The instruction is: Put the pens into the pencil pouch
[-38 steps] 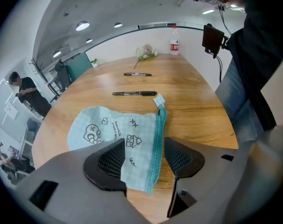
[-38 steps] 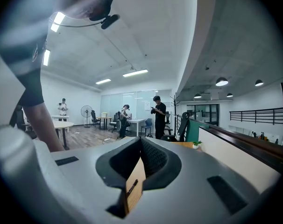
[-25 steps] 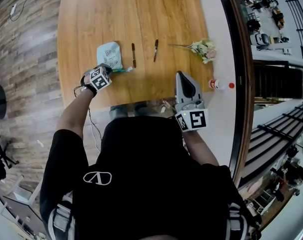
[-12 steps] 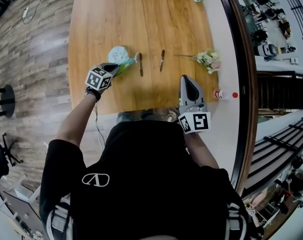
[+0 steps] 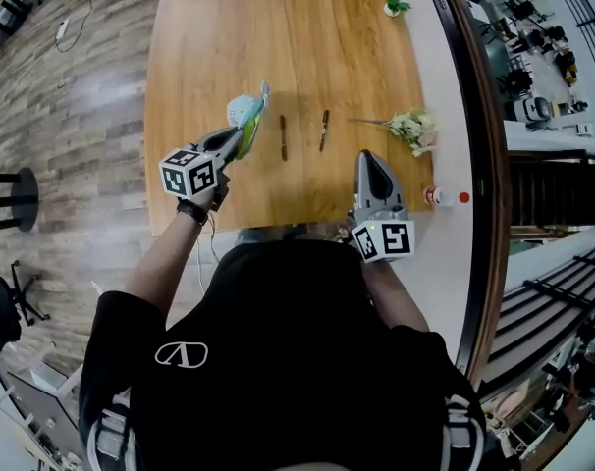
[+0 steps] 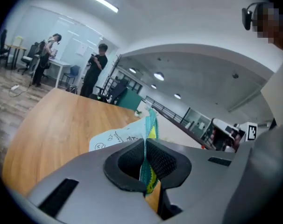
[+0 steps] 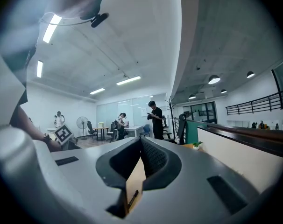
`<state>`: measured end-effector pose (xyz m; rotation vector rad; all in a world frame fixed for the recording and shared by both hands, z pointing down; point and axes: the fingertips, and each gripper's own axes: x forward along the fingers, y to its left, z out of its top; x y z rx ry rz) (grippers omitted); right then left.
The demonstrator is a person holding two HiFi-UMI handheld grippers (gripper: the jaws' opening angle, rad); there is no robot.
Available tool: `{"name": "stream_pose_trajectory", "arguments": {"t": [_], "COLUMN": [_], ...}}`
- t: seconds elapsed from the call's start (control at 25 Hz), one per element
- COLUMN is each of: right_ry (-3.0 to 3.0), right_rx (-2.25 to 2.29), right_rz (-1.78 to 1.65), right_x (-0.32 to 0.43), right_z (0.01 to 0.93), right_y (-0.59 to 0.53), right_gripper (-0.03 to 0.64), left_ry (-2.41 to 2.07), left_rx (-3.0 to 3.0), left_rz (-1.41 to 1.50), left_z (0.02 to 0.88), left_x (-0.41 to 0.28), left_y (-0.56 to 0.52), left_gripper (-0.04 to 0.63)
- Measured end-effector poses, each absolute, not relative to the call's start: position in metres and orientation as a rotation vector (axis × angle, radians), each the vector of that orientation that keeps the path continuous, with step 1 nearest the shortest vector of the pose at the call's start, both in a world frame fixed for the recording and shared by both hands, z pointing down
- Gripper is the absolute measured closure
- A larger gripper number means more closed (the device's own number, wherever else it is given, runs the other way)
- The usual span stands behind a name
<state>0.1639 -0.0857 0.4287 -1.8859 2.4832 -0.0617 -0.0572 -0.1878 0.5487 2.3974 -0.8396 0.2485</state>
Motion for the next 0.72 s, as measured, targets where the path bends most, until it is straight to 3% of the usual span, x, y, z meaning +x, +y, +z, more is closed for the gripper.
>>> {"name": "stream_pose_trajectory", "arguments": {"t": [0.28,0.52,0.56,0.6,0.64,0.72], "right_ry": [2.494,2.54,2.551,2.558,2.558,2.556], "right_rx": [-1.867,-1.868,-1.87,-1.871,-1.874,-1.89], "right_rz": [-0.07,-0.064,-0.049,-0.037,-0.037,-0.078], "right_x": [0.16,0.15,0.146,0.144,0.142,0.141], "right_z": [0.43,0.437,0.437,0.437,0.437,0.44], "right_y": [-0.095,-0.105,-0.108,-0.112,-0.116,-0.125], "right_gripper": [0.618,0.617,0.557,0.353,0.301,0.302], "left_ry": [-1.017,-1.029,-1.028,-1.028,-1.028,-1.029], "left_rx": [2.273,2.242,2.236,2.23,2.225,2.219], "left_rz": [-0.005,-0.044,-0.048,-0.052,-0.055,-0.058], "left_z": [0.513,0.513,0.514,0.514,0.515,0.516], "left_x": [-0.069,-0.076,-0.078,-0.08,-0.081,-0.083], "left_y": [-0.177,-0.175,-0.175,-0.174,-0.174,-0.173], "left_gripper": [0.578,0.578,0.578,0.578,0.578,0.578]}}
